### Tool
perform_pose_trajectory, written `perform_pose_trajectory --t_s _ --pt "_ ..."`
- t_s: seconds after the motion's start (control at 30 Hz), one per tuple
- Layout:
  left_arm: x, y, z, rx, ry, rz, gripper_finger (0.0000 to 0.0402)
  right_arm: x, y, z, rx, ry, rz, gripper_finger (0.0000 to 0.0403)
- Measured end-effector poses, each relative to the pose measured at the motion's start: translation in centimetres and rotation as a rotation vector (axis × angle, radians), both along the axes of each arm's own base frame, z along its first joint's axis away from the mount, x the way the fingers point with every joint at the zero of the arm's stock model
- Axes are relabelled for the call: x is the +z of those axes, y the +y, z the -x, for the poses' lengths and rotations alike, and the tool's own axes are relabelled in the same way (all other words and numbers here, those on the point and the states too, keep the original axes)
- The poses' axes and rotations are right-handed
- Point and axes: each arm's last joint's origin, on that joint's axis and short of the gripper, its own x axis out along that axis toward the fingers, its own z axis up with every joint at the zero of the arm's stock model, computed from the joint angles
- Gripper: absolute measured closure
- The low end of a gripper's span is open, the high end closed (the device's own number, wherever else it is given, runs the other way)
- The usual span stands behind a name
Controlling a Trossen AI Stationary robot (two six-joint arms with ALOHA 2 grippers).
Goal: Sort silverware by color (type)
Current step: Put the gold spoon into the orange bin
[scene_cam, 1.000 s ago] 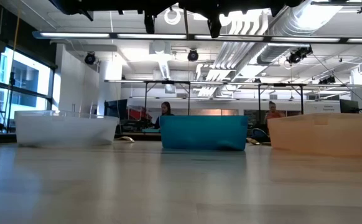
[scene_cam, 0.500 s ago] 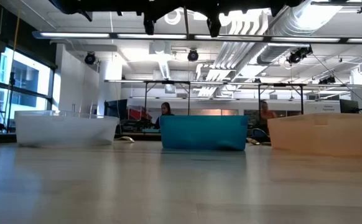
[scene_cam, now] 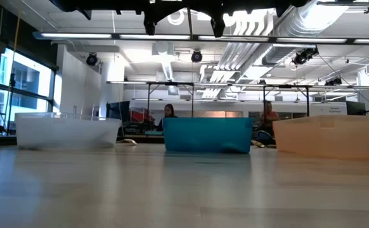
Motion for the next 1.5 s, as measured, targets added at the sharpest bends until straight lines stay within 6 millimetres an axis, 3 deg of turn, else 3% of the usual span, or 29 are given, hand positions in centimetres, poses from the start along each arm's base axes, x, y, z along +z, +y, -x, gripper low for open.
perform_pose_trajectory --t_s 0.33,0.47,0.73,0.87,1.2,1.5 --pt "-0.1 -0.1 0.0 -0.015 0.011 0.003 0.0213 0.0 0.0 0.0 0.003 0.0 -0.001 0.04" --pt "0.1 -0.1 0.4 -0.014 0.025 -0.002 0.0213 0.7 0.1 0.9 0.012 0.009 0.003 0.04" --pt "0.5 -0.3 2.3 0.029 0.13 -0.025 0.0213 1.5 0.7 4.8 -0.017 0.205 0.019 0.04" --pt "0.9 -0.3 3.2 0.071 0.151 -0.053 0.0213 0.8 1.4 7.5 -0.062 0.274 0.01 0.04" --pt "2.3 -0.4 5.1 0.108 0.126 -0.089 0.0213 -1.1 2.6 14.9 -0.233 0.253 -0.128 0.04" --pt "2.4 -0.4 6.0 0.106 0.099 -0.089 0.0213 0.7 2.6 16.8 -0.29 0.187 -0.087 0.04"
